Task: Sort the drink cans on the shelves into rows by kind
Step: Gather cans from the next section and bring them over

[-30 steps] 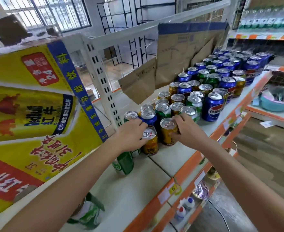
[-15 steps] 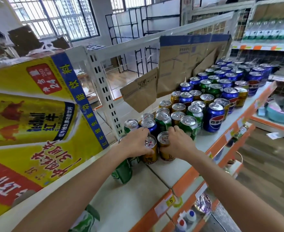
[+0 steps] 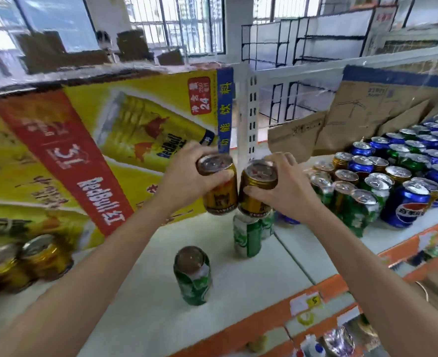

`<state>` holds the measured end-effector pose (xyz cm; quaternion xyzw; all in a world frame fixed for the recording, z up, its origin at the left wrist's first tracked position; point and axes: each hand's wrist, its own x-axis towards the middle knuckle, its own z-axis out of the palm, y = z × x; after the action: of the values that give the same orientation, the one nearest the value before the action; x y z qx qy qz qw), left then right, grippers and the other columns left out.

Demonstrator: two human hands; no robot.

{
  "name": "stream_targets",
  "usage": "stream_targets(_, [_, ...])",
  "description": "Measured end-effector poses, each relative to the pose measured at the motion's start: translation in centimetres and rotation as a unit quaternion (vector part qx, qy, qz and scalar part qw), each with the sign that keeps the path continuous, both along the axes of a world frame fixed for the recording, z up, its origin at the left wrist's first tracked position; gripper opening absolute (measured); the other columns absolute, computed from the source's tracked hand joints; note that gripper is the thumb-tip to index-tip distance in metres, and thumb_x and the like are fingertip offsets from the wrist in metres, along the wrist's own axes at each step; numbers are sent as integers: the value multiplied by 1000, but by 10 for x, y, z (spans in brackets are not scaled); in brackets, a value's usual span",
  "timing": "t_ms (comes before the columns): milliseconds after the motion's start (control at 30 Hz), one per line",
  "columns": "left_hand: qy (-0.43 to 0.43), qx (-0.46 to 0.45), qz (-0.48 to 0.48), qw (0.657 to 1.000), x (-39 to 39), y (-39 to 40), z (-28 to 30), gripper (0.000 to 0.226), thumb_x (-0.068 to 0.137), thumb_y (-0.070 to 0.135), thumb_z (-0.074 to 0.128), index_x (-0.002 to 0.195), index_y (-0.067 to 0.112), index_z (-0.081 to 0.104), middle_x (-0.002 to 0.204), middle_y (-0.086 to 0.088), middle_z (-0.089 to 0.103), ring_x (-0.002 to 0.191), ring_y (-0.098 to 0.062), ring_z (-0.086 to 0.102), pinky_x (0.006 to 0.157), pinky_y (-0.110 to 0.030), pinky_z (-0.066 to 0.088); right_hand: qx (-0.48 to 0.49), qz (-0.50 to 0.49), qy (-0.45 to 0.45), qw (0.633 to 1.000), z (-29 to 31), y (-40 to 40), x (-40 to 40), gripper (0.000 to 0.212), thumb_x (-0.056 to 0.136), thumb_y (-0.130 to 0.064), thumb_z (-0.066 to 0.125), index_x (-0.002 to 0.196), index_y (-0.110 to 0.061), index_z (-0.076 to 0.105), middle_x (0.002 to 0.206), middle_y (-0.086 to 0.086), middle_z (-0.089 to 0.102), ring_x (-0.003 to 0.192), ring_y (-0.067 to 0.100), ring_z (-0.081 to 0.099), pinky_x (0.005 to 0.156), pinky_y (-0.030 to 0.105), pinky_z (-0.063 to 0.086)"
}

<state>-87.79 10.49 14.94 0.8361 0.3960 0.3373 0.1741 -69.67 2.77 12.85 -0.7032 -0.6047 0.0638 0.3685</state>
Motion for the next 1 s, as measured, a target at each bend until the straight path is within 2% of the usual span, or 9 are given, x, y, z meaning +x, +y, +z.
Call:
stream_targets(67, [-11,-2,37,999,-36,2,3,68,63,63,64,115,20,62,102,3,51,95,-10,49,74,-18,36,7,42,-2,999,4,11,-30,68,71,-44,75,126,-18,44,113,1,40,110,23,46,86,33,41])
stream_targets(133, [-12,-10,79,997,-74,2,2,56,71,54,73,115,21,62,105,4,53,98,-10,51,73,-16,35,3,89,-8,996,4,22,-60,69,72,-45,74,127,-18,43,120,2,40,113,24,47,85,32,41])
stream_targets(267, [21,-9,152,988,-147,-5,-11,48,74,42,75,115,19,63,108,1,56,100,-14,52,80,-24,37,-31,184,-14,982,-6,44,-123,68,73,-47,73,125,-18,42,119,2,39,115,20,43,82,27,36])
stream_targets(400, [92,-71,223,968,-211,-14,-39,58,70,54,74,118,25,61,114,6,53,106,-13,50,88,-29,40,-78,242,-35,966,-28,57,-193,68,72,-49,72,125,-21,39,123,1,40,113,19,44,79,28,36])
stream_targets(467, [121,-100,246,957,-240,-18,-54,64,63,63,72,115,26,62,118,2,56,110,-18,53,92,-34,44,-100,271,-36,957,-43,60,-226,70,71,-48,74,126,-23,39,125,0,40,115,19,44,84,31,41])
stream_targets(600, [148,-130,252,948,-286,-27,-80,44,65,45,80,98,19,67,109,2,60,107,-18,54,86,-30,43,-142,314,-50,937,-74,65,-277,70,69,-42,76,124,-17,42,123,4,42,115,24,45,89,33,43])
stream_targets(733, [191,-163,262,932,-327,-28,-101,39,55,62,68,75,29,61,87,7,55,87,-16,57,70,-34,47,-173,343,-81,920,-95,73,-317,77,70,-46,76,130,-14,38,128,5,40,119,23,42,88,31,38])
stream_targets(867, [201,-156,269,929,-357,-28,-107,34,60,50,75,73,22,61,82,3,57,81,-15,57,67,-34,47,-192,351,-78,913,-109,80,-346,89,71,-49,75,138,-12,31,136,6,37,125,23,39,95,32,37])
stream_targets(1000, [216,-156,260,928,-374,-19,-105,37,65,44,79,76,21,53,91,1,54,88,-17,55,74,-32,44,-189,335,-59,921,-113,87,-366,86,69,-45,79,130,-8,32,130,10,41,121,27,43,92,35,42])
